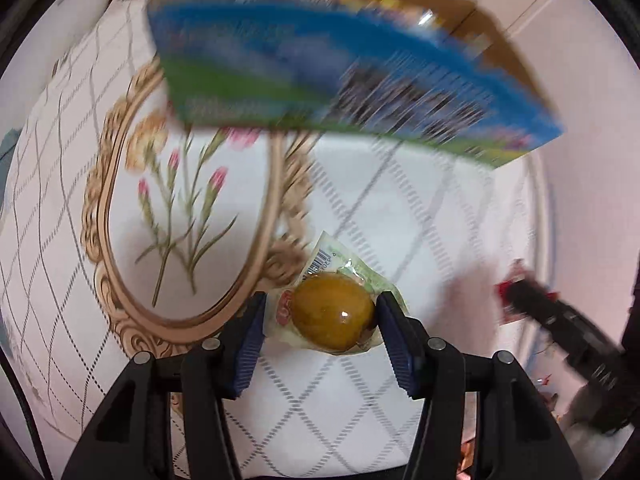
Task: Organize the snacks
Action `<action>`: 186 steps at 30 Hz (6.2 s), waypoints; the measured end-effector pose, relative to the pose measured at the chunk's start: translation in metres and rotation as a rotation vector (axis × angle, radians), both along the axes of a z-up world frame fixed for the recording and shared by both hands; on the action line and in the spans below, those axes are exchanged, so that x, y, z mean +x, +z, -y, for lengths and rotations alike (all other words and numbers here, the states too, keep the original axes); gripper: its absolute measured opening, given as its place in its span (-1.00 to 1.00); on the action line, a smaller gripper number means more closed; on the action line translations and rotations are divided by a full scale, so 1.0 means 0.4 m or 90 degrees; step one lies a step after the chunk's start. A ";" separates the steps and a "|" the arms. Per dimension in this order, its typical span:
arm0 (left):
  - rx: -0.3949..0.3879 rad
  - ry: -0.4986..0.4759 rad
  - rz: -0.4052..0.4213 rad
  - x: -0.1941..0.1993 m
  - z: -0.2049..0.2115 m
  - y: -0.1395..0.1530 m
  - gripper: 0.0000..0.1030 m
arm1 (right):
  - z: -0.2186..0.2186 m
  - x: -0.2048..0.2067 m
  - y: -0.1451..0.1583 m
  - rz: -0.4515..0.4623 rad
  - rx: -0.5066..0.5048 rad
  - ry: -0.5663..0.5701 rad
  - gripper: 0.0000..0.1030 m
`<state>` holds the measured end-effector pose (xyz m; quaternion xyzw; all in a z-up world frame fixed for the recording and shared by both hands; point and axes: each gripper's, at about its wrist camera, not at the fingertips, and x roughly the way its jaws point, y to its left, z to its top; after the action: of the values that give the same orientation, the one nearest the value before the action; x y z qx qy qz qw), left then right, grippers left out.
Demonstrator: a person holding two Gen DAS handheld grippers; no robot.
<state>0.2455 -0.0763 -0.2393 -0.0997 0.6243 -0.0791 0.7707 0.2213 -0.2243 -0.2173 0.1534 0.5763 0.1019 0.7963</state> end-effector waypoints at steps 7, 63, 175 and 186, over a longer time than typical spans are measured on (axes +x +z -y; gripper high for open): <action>-0.043 -0.032 0.095 0.127 -0.006 0.206 0.02 | -0.031 0.091 0.191 0.093 0.043 0.032 -0.01; 0.128 0.035 0.068 0.408 -0.145 0.135 0.91 | -0.063 0.452 0.194 0.062 -0.214 0.005 0.98; 0.194 0.081 0.328 0.036 -0.056 0.404 0.99 | 0.009 0.084 0.443 0.296 -0.195 -0.034 1.00; 0.195 0.081 0.332 0.029 -0.053 0.414 0.99 | 0.006 0.083 0.439 0.297 -0.196 -0.030 1.00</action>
<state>0.2571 -0.0549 -0.0736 0.0019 0.4023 0.0415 0.9146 0.2543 -0.2267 -0.0415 0.0163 0.3822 0.0268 0.9235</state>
